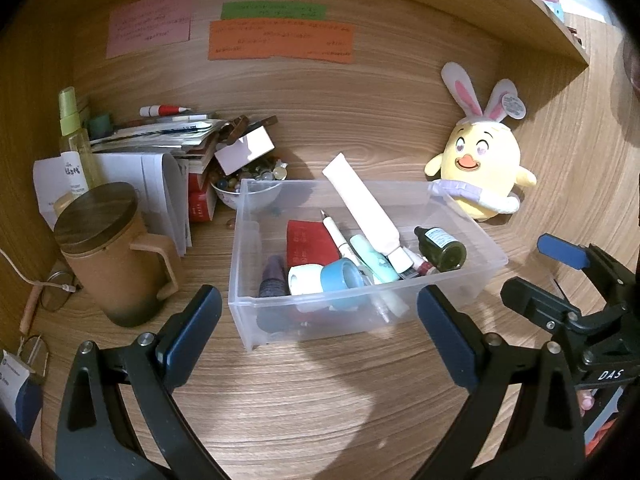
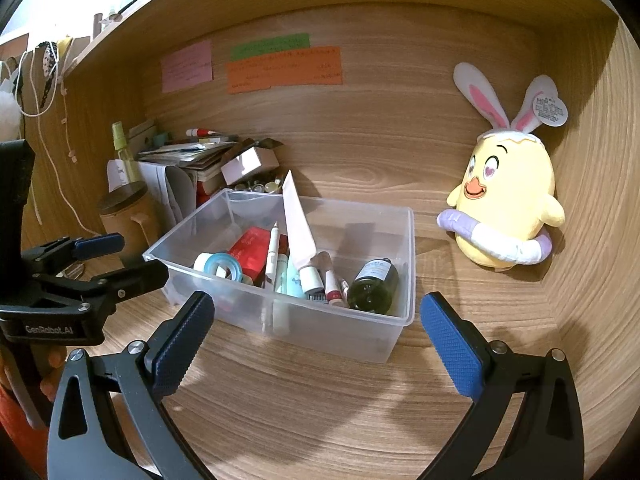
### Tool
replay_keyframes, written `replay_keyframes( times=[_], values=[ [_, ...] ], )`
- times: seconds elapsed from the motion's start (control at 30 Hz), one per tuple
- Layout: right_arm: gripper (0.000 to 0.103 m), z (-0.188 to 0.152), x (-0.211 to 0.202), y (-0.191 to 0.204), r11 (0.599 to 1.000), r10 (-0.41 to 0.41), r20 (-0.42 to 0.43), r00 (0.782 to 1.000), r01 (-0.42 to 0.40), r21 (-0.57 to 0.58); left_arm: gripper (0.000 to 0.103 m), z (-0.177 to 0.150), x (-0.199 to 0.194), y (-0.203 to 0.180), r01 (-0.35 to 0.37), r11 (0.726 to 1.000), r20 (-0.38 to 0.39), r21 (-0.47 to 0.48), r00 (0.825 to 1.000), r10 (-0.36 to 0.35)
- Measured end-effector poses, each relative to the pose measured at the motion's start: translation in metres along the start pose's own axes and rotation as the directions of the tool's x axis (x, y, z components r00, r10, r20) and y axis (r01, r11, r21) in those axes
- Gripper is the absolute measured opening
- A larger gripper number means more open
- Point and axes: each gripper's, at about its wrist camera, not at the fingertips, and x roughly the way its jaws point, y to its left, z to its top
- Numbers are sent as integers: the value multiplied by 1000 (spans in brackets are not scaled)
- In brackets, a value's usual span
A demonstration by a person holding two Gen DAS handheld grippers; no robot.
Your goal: Organize objects
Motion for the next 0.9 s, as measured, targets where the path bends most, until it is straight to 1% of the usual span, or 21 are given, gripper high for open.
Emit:
replay_keyframes(
  times=[0.73,0.9],
  values=[
    [103,2,-2,-1,1000,1,4,1000,-1,4,100,0,-2,0,3,1000,4,0,1000,-3],
    [103,2,-2,-1,1000,2,5,1000,-2,4,102,0,-2,-1,9,1000,0,2,1000,-9]
  ],
)
